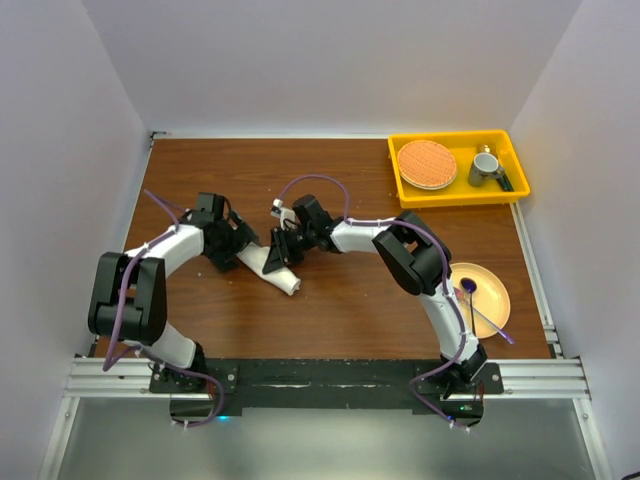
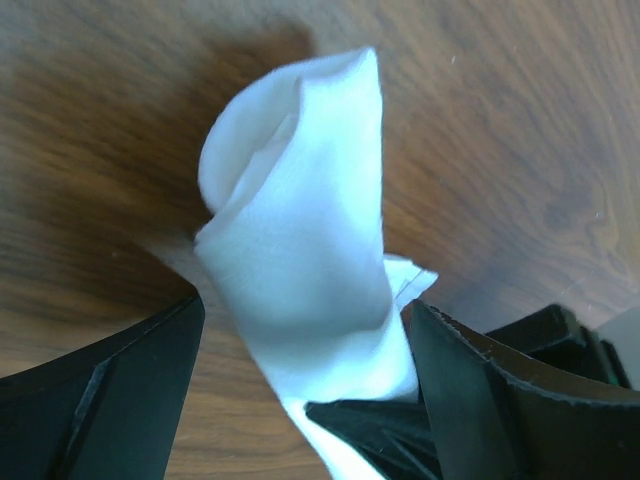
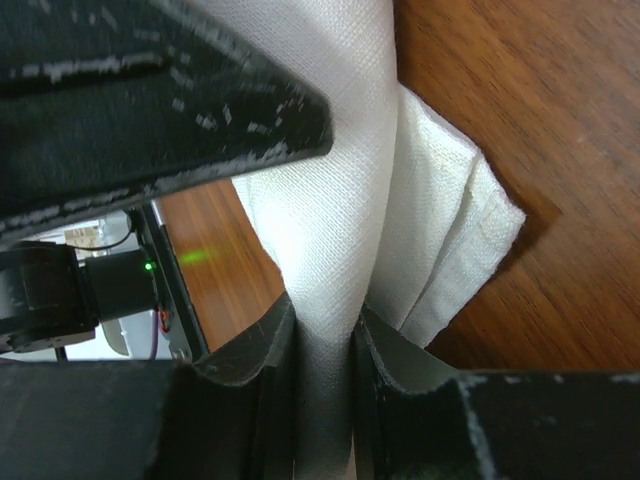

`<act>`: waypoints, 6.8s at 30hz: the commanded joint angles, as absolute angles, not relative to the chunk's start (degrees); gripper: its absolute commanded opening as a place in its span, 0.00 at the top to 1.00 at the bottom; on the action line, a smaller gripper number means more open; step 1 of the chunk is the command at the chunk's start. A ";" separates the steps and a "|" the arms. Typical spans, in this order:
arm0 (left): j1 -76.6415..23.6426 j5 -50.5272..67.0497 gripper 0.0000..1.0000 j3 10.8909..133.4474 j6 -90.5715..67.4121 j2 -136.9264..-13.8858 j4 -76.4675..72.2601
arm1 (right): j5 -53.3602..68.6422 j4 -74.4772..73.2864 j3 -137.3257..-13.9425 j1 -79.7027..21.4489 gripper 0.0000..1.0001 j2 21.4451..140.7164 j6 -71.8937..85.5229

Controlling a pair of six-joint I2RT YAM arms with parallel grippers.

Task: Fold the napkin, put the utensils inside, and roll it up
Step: Roll the napkin with the utensil

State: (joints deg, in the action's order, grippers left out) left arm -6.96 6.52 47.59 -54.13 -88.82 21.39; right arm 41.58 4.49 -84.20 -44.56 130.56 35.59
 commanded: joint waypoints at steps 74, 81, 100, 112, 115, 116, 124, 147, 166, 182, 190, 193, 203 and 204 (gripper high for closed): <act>-8.79 9.15 0.07 55.54 -43.50 -89.38 22.85 | 39.47 25.32 -71.63 -42.71 0.63 129.55 56.87; -11.33 6.85 0.14 57.13 -46.58 -94.65 20.58 | 39.81 24.61 -71.98 -42.28 0.62 129.02 56.16; -13.10 3.78 0.33 53.52 -46.67 -98.17 13.18 | 29.98 -6.84 -82.00 -41.92 0.28 122.79 31.92; -13.01 6.68 0.44 53.96 -47.37 -97.73 13.62 | 3.35 -19.34 -87.36 -48.51 0.08 114.53 16.44; -13.01 6.68 0.44 54.05 -47.46 -97.38 13.80 | -1.04 -19.77 -87.71 -50.87 0.07 113.47 12.76; -13.01 6.68 0.44 54.23 -47.46 -97.30 14.06 | -2.79 -20.30 -87.89 -51.85 0.05 113.47 11.53; -13.01 8.96 0.46 54.93 -48.16 -98.00 14.77 | -28.45 -18.72 -89.99 -62.48 0.02 116.62 -2.80; -7.13 12.91 0.24 50.90 -42.02 -92.65 14.25 | -9.43 -14.86 -88.07 -56.18 0.69 121.38 9.83; -12.39 11.35 0.07 52.81 -46.23 -90.59 16.87 | 41.83 23.28 -72.78 -38.94 0.68 126.73 52.11; -16.52 3.78 0.34 61.61 -46.23 -102.83 14.15 | 46.41 28.92 -68.99 -34.98 0.63 128.06 54.41; -16.61 3.60 0.57 61.87 -45.88 -102.57 14.15 | 33.33 0.30 -76.89 -35.68 0.43 120.42 34.06; -16.61 4.04 0.58 61.96 -45.53 -102.48 14.33 | 23.15 -9.12 -80.15 -37.70 0.31 116.12 27.19; -16.61 6.68 0.58 62.14 -45.97 -102.57 15.38 | -16.32 -19.15 -86.65 -55.54 0.12 115.22 15.21; -16.61 6.68 0.58 62.14 -45.97 -102.57 15.38 | -18.78 -20.47 -87.36 -56.50 0.11 115.83 15.21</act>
